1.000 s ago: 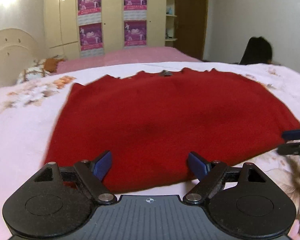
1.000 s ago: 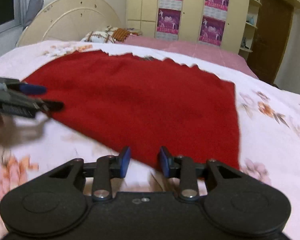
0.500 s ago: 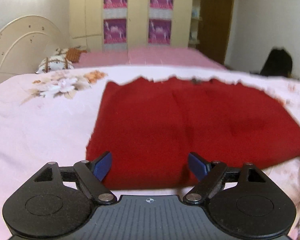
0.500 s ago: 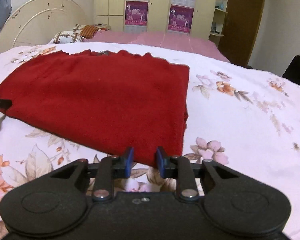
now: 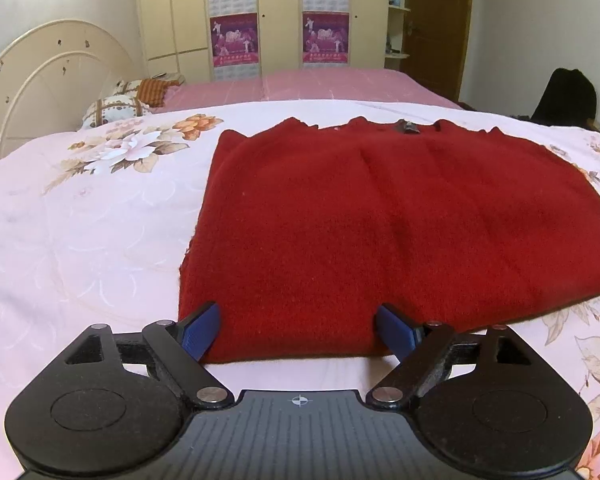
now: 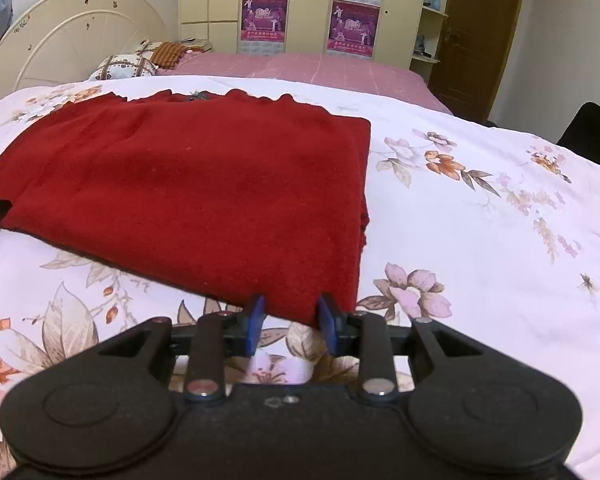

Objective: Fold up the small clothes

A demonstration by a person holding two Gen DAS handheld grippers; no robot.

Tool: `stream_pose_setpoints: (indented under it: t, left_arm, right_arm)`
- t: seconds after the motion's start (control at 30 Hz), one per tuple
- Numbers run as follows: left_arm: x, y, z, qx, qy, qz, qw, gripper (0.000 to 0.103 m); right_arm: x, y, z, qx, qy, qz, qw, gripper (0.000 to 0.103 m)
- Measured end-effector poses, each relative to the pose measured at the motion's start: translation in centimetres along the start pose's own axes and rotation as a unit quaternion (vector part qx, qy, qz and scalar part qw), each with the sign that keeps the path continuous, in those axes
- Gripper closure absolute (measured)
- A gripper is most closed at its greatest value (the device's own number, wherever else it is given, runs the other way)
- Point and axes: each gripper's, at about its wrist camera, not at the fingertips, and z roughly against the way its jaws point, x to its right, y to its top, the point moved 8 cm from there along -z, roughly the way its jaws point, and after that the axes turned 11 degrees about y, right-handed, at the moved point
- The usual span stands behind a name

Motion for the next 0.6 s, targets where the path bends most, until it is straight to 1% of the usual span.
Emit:
stream_pose_setpoints:
  t: [0.1, 0.23, 0.3, 0.4, 0.53, 0.6]
  left_arm:
    - [0.0, 0.3, 0.9, 0.0, 0.003, -0.004, 1.0, 0.019]
    - [0.4, -0.1, 1.0, -0.002, 0.003, -0.012, 0.9999, 0.019]
    - [0.5, -0.2, 1.0, -0.001, 0.004, -0.013, 0.9999, 0.019]
    - [0.5, -0.1, 1.0, -0.003, 0.005, -0.015, 0.9999, 0.019]
    - [0.2, -0.2, 1.3, -0.007, 0.007, -0.014, 0.9999, 0.019]
    - [-0.3, -0.2, 2.0, -0.004, 0.006, -0.004, 1.0, 0.019]
  right_arm:
    - [-0.2, 0.2, 0.5, -0.004, -0.003, -0.002, 1.0, 0.073]
    - [-0.8, 1.4, 2.3, 0.032, -0.003, 0.007, 0.999, 0.071]
    - [-0.8, 1.3, 1.9, 0.026, -0.004, 0.009, 1.0, 0.071]
    - [-0.3, 0.4, 0.4, -0.007, -0.008, -0.004, 1.0, 0.071]
    - [-0.6, 0.2, 0.1, -0.008, -0.018, 0.015, 1.0, 0.07]
    - [-0.5, 0.3, 0.4, -0.006, -0.015, 0.008, 1.0, 0.07]
